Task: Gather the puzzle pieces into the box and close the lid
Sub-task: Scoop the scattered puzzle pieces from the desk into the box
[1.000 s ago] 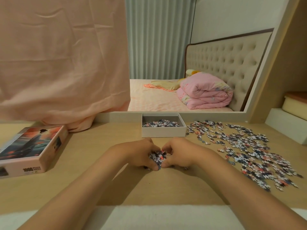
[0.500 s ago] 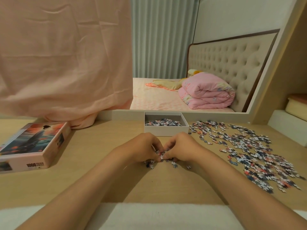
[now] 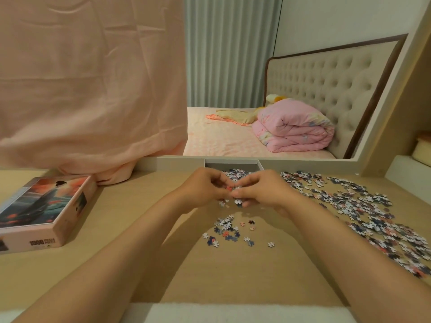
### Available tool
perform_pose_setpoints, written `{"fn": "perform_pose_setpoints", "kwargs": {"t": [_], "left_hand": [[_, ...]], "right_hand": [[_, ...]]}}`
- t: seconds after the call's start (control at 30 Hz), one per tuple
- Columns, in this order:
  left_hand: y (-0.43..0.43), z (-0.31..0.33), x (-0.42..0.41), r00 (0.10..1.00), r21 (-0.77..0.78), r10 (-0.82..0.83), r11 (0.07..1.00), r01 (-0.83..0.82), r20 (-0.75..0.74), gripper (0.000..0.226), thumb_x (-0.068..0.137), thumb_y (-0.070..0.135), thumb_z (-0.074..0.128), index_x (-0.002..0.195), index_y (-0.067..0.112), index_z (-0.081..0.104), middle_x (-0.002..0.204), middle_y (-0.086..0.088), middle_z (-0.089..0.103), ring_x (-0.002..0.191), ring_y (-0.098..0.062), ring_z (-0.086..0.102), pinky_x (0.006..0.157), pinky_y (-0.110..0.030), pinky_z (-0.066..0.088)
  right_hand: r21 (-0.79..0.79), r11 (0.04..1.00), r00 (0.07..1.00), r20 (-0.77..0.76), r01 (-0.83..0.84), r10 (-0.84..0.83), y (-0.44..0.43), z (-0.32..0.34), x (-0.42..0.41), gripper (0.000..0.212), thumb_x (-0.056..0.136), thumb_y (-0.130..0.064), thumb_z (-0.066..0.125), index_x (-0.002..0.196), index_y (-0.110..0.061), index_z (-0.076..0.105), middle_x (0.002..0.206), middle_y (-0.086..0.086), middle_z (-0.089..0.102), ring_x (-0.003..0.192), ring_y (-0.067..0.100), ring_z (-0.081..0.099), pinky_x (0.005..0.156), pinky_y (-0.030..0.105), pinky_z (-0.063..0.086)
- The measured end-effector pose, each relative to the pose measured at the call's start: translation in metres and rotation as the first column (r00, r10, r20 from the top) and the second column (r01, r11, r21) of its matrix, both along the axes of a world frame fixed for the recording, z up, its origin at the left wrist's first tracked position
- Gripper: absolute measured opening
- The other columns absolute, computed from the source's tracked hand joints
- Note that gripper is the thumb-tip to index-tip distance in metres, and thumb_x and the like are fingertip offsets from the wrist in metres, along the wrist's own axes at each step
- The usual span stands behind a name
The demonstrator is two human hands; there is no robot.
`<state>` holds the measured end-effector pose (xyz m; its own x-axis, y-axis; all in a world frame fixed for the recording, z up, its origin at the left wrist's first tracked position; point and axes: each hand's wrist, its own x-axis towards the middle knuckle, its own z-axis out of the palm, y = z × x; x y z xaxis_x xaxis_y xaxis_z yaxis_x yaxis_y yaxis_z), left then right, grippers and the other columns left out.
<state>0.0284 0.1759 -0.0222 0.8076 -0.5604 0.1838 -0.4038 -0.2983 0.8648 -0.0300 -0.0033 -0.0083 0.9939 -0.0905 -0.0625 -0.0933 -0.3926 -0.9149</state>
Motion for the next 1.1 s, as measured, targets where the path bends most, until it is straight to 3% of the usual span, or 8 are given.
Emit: {"fn": "perform_pose_setpoints", "kwargs": {"t": [0.27, 0.37, 0.47, 0.57, 0.7, 0.8, 0.9, 1.1], "left_hand": [[-0.028, 0.03, 0.06, 0.986, -0.045, 0.109, 0.993, -0.105, 0.122, 0.017, 0.075, 0.022, 0.085, 0.086, 0.014, 0.075, 0.074, -0.003, 0.072, 0.061, -0.008, 0.059, 0.061, -0.026, 0.051], [-0.032, 0.022, 0.078, 0.969, 0.131, 0.114, 0.981, -0.145, 0.218, 0.014, 0.085, 0.024, 0.076, 0.095, 0.014, 0.076, 0.084, -0.002, 0.075, 0.068, -0.012, 0.065, 0.068, -0.03, 0.053], [-0.029, 0.012, 0.085, 0.948, 0.343, 0.062, 0.923, -0.173, 0.312, 0.021, 0.098, 0.024, 0.057, 0.102, 0.014, 0.076, 0.08, -0.004, 0.072, 0.061, -0.017, 0.057, 0.059, -0.027, 0.044], [-0.025, 0.008, 0.084, 0.943, 0.363, 0.03, 0.919, -0.156, 0.331, 0.029, 0.103, 0.025, 0.045, 0.11, 0.018, 0.072, 0.067, 0.001, 0.062, 0.053, -0.013, 0.046, 0.051, -0.026, 0.034], [-0.019, -0.003, 0.081, 0.912, 0.523, -0.135, 0.847, -0.096, 0.387, 0.039, 0.099, 0.046, 0.039, 0.128, 0.034, 0.063, 0.12, 0.006, 0.068, 0.105, -0.014, 0.061, 0.094, -0.034, 0.046], [-0.016, -0.01, 0.08, 0.86, 0.741, -0.299, 0.66, -0.126, 0.413, 0.05, 0.098, 0.054, 0.031, 0.141, 0.037, 0.05, 0.151, 0.011, 0.044, 0.139, -0.01, 0.037, 0.121, -0.043, 0.01], [-0.012, -0.007, 0.078, 0.844, 0.767, -0.283, 0.606, -0.211, 0.456, 0.056, 0.098, 0.061, 0.029, 0.14, 0.033, 0.052, 0.153, 0.01, 0.04, 0.142, -0.007, 0.031, 0.119, -0.047, -0.013], [-0.016, -0.009, 0.064, 0.82, 0.759, -0.32, 0.621, -0.197, 0.475, 0.066, 0.092, 0.069, 0.031, 0.151, 0.039, 0.029, 0.161, 0.009, 0.024, 0.148, -0.007, 0.017, 0.121, -0.047, -0.01]], "right_hand": [[-0.029, 0.994, 0.975, 0.203, 0.102, -0.094, -0.015, 0.035, 0.054, 0.021, 0.073, -0.011, 0.087, 0.091, -0.008, 0.077, 0.082, 0.008, 0.076, 0.057, 0.016, 0.067, 0.051, 0.019, 0.053], [-0.229, 0.964, 0.975, 0.206, 0.134, -0.087, -0.019, 0.024, 0.075, 0.006, 0.087, -0.017, 0.076, 0.085, -0.012, 0.078, 0.073, 0.005, 0.074, 0.051, 0.013, 0.063, 0.046, 0.019, 0.048], [-0.47, 0.88, 0.989, 0.146, 0.064, 0.006, -0.023, 0.011, 0.086, 0.03, 0.099, -0.025, 0.058, 0.083, -0.005, 0.073, 0.073, 0.009, 0.071, 0.048, 0.011, 0.056, 0.05, 0.024, 0.042], [-0.558, 0.829, 0.98, 0.187, 0.048, 0.07, -0.028, 0.004, 0.091, 0.04, 0.101, -0.029, 0.049, 0.074, -0.002, 0.059, 0.067, 0.011, 0.055, 0.061, 0.023, 0.047, 0.059, 0.034, 0.031], [-0.661, 0.743, 0.975, 0.082, -0.104, 0.209, -0.026, -0.001, 0.084, 0.035, 0.102, -0.032, 0.041, 0.12, -0.023, 0.069, 0.122, 0.001, 0.069, 0.109, 0.022, 0.061, 0.093, 0.036, 0.047], [-0.814, 0.521, 0.952, -0.117, -0.255, 0.283, -0.023, -0.007, 0.077, 0.045, 0.105, -0.044, 0.026, 0.138, -0.035, 0.054, 0.147, -0.004, 0.052, 0.133, 0.018, 0.047, 0.118, 0.045, 0.023], [-0.887, 0.401, 0.969, -0.171, -0.231, 0.18, -0.028, -0.009, 0.079, 0.062, 0.1, -0.062, 0.014, 0.144, -0.034, 0.048, 0.156, -0.008, 0.04, 0.145, 0.016, 0.032, 0.118, 0.061, -0.008], [-0.852, 0.448, 0.947, -0.154, -0.272, 0.284, -0.031, -0.008, 0.072, 0.06, 0.099, -0.065, 0.021, 0.149, -0.037, 0.04, 0.162, -0.006, 0.027, 0.151, 0.015, 0.019, 0.123, 0.049, -0.004]]}}
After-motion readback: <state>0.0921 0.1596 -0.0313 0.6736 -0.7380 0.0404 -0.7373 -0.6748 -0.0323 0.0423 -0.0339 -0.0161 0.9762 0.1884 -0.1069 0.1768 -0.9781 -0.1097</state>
